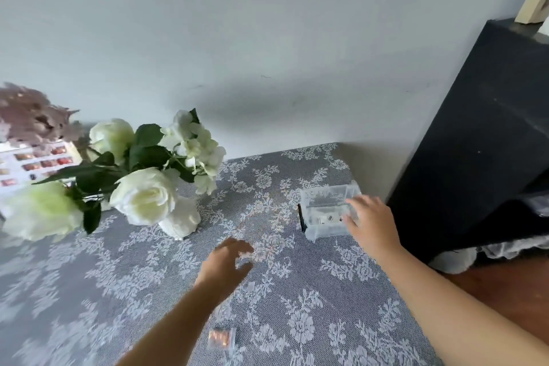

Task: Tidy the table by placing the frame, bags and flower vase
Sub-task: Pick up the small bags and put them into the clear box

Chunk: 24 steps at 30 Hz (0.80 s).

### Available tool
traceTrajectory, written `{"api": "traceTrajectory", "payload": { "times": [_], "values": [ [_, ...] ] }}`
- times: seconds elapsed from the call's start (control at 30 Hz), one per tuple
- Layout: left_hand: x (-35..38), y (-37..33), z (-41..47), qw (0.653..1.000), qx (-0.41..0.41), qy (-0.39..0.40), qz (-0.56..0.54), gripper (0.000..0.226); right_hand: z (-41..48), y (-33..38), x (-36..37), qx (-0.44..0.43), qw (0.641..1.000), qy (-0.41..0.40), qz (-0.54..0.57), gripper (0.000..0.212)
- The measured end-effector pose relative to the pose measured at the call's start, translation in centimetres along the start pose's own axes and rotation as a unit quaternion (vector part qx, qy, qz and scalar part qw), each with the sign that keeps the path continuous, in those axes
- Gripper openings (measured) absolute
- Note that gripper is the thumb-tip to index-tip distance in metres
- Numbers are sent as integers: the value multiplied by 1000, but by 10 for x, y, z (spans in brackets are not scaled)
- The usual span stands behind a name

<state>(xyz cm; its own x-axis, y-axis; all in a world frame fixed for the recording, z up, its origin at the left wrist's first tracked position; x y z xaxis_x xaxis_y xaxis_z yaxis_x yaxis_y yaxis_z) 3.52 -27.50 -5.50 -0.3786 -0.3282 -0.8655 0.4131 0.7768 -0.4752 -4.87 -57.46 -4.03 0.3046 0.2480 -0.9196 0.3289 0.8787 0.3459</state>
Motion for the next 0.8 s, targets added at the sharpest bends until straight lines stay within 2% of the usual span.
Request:
{"api": "traceTrajectory", "payload": {
  "times": [0.07,0.13,0.37,0.47,0.63,0.8],
  "values": [
    [1,29,-25,999,-36,2,4,28,-2,20,11,-59,997,48,-34,41],
    [2,49,-46,998,-55,7,8,35,-3,35,20,-77,993,75,-57,41],
    [12,77,-94,995,-70,63,13,59,-11,56,32,-77,991,65,-88,26],
    [13,70,-97,996,-42,60,50,56,-14,56,33,-72,993,53,-71,23],
    [15,62,-92,991,0,73,111,33,-12,57,34,-78,994,49,-62,20],
    [20,59,-90,983,36,92,154,30,-13,59,32,-92,994,36,-48,18]
  ]
}}
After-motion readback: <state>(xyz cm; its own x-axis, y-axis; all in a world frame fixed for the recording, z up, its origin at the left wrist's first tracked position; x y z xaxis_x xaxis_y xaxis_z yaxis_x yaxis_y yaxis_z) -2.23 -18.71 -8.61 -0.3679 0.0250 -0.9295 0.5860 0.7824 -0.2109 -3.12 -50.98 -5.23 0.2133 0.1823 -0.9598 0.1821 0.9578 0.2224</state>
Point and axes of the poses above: each hand's wrist, its own z-axis towards the middle knuckle, its own x-axis out of the palm, y = z × x, the point moved 3 cm from there along z, towards the middle knuckle
